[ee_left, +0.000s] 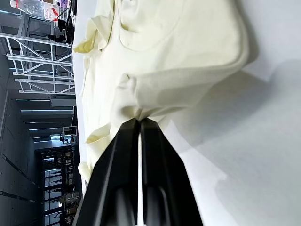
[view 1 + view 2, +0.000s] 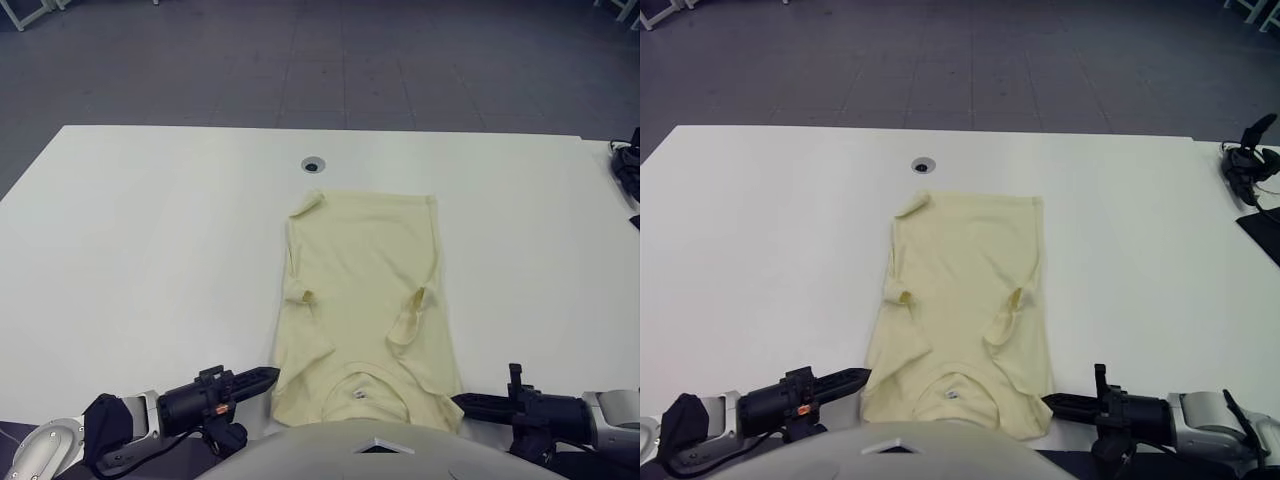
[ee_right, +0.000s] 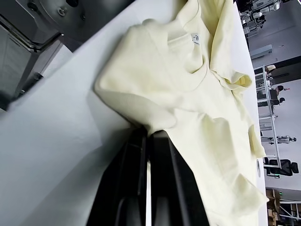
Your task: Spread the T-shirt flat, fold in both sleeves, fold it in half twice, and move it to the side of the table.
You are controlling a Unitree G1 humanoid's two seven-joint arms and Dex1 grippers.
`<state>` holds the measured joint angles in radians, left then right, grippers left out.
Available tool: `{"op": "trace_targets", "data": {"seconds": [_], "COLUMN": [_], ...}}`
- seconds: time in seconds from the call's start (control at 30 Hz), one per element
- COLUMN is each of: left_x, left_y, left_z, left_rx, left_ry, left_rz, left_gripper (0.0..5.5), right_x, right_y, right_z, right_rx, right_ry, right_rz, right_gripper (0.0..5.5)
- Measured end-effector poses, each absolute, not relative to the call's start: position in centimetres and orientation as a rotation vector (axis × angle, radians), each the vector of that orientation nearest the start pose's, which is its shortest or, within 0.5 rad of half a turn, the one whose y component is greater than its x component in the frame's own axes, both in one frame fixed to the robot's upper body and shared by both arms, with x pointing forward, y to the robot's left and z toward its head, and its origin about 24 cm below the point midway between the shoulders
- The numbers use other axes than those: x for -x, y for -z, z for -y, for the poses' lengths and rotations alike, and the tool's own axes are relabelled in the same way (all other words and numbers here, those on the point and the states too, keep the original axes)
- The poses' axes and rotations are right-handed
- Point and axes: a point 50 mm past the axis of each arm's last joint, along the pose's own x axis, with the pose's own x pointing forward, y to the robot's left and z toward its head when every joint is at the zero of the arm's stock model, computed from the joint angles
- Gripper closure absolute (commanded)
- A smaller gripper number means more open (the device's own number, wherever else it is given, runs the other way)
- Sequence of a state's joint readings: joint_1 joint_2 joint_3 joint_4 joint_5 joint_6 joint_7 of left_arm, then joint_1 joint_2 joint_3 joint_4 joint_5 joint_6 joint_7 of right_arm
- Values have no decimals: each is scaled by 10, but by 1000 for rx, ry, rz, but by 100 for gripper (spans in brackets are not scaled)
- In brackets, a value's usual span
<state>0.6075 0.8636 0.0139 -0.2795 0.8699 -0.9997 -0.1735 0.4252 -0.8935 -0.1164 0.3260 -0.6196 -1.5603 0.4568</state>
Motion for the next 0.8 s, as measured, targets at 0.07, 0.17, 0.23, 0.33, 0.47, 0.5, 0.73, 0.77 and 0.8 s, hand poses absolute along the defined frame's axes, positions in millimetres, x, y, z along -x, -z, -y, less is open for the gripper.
{"op": "trace_targets", "data": {"seconds": [0.07,0.17,0.23,0.33,0.47,0.5,0.73,0.77,0.8], "left_x": [-87,-86,-84,-85,-85,-85,-83,-83,-82], "left_y": [-47,-46,-46,-47,-49,-49,-52,-52,-53], "left_z": [-206,-208,-208,-208,-207,-206,-204,-203,-201], "left_rx": [-1377,-1374,-1367,-1353,-1347,-1348,-1337,-1336,-1334], "left_ry": [1269,1262,1265,1257,1257,1259,1260,1267,1276], "left_rz": [362,337,319,323,330,331,344,352,361], "left_gripper": [550,501,473,423,352,338,229,211,194], "right_x": [-83,-82,-82,-82,-82,-82,-82,-82,-82], "right_y": [-36,-34,-34,-32,-31,-31,-31,-31,-31], "right_z": [270,271,272,272,273,273,274,274,274], "right_rx": [1165,1162,1163,1160,1159,1158,1153,1153,1152], "right_ry": [-1457,-1450,-1444,-1437,-1432,-1429,-1413,-1412,-1410], "right_rz": [297,300,299,307,308,308,311,311,312], "right_gripper": [548,550,550,550,550,550,550,550,550]}}
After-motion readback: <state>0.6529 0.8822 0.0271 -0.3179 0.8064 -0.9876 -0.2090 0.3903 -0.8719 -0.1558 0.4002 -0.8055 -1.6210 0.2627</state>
